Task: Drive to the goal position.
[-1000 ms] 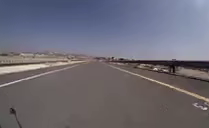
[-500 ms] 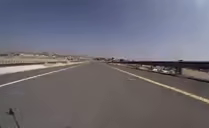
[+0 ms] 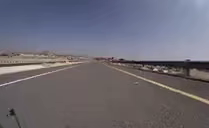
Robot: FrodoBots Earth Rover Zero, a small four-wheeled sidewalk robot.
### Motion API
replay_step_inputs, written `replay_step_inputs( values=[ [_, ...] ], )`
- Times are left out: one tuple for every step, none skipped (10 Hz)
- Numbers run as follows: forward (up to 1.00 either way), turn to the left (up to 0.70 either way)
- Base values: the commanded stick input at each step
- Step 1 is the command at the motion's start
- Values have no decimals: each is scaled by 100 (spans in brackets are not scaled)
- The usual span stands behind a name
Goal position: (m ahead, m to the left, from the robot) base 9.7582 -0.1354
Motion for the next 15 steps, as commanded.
replay_step_inputs(
  values=[
    [100,1],
    [100,0],
    [100,0],
    [100,0],
    [100,0],
    [100,0],
    [100,0],
    [100,0],
    [100,0],
    [100,0],
    [100,0],
    [100,0],
    [100,0],
    [100,0],
    [100,0]
  ],
)
